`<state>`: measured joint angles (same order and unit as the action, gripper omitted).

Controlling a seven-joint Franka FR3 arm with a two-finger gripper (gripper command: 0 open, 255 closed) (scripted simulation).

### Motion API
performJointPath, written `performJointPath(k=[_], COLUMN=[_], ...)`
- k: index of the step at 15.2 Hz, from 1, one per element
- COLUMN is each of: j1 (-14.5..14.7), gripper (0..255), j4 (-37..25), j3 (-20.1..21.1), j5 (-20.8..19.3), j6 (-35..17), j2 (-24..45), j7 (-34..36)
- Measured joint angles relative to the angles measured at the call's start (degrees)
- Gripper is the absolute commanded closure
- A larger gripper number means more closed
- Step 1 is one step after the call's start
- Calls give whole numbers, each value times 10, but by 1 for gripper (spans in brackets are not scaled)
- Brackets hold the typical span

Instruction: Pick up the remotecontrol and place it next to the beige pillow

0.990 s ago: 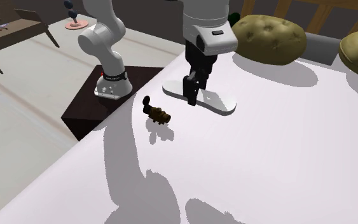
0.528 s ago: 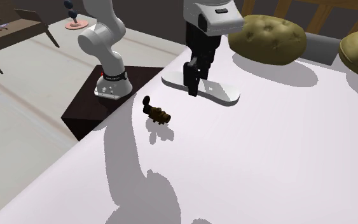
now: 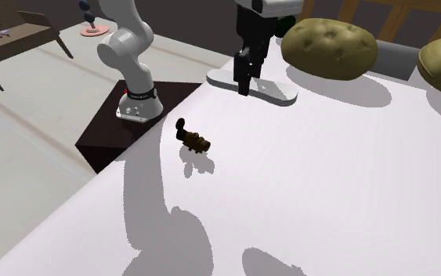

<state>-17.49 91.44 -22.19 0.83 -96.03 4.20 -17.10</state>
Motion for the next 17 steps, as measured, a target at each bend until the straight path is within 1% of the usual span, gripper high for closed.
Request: performJointPath(k=[3,7,9,14,17], j1=[26,55,67,97,115], gripper=[255,255,255,255,255], j4=[46,80,107,140,144], j3=[22,52,67,107,132], j5=[-16,-26,-31,-35,-33], j6=[-7,-9,-16,-16,-14], j2=[-41,-73,-94,-126,-131], j7=[48,109,138,208,251])
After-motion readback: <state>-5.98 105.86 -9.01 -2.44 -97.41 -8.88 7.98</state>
